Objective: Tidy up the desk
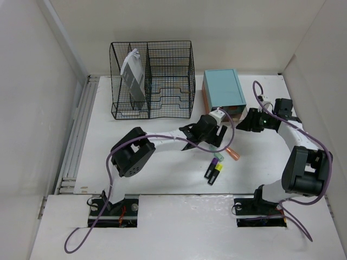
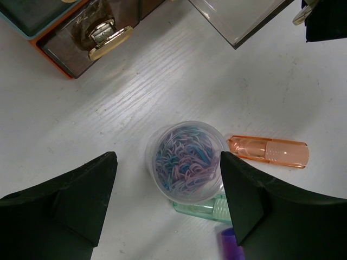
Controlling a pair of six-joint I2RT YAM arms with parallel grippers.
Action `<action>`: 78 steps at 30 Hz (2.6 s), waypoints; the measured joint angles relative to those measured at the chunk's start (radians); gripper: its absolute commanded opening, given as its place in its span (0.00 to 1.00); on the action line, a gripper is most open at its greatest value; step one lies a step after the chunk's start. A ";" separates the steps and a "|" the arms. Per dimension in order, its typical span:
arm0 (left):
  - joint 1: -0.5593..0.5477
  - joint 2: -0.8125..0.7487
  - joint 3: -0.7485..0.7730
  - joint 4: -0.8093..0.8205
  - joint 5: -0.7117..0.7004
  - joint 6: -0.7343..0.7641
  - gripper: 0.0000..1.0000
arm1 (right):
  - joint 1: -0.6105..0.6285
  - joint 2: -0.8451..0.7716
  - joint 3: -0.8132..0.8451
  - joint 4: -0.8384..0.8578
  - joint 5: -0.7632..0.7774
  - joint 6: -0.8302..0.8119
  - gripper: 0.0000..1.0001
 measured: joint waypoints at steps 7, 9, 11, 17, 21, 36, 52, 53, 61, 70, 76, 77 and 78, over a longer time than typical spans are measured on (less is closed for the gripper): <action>-0.006 -0.017 -0.037 0.031 0.021 0.002 0.74 | -0.004 0.000 0.000 -0.009 -0.007 -0.010 0.27; -0.012 -0.020 -0.040 0.032 0.024 0.003 0.74 | -0.004 0.000 0.000 -0.010 -0.007 -0.011 0.27; -0.019 -0.020 -0.040 0.029 0.031 0.004 0.74 | -0.004 -0.002 0.000 -0.013 -0.008 -0.012 0.27; -0.034 -0.027 -0.063 0.027 0.042 0.015 0.74 | -0.005 -0.003 0.000 -0.020 -0.009 -0.016 0.27; -0.035 -0.031 -0.066 0.024 0.042 0.021 0.74 | -0.005 -0.003 0.000 -0.021 -0.010 -0.018 0.27; -0.035 0.016 0.062 -0.020 0.014 0.063 0.70 | -0.011 -0.008 -0.001 -0.032 -0.018 -0.024 0.27; -0.035 0.037 0.083 -0.047 0.011 0.067 0.68 | -0.019 -0.009 -0.007 -0.032 -0.038 -0.044 0.27; -0.035 0.037 0.083 -0.048 0.011 0.067 0.68 | -0.019 -0.009 -0.007 -0.032 -0.038 -0.044 0.27; -0.035 0.055 0.083 -0.060 -0.006 0.066 0.68 | -0.019 -0.009 -0.007 -0.034 -0.041 -0.048 0.27; -0.037 0.069 0.083 -0.063 -0.013 0.060 0.45 | -0.020 -0.009 -0.009 -0.063 -0.056 -0.065 0.29; -0.038 0.069 0.083 -0.064 -0.026 0.059 0.15 | -0.020 -0.006 -0.048 -0.166 -0.069 -0.074 0.31; -0.039 0.069 0.083 -0.064 -0.027 0.059 0.15 | -0.020 -0.006 -0.048 -0.172 -0.071 -0.074 0.32; -0.039 0.069 0.083 -0.064 -0.027 0.059 0.14 | -0.020 -0.006 -0.048 -0.175 -0.072 -0.074 0.35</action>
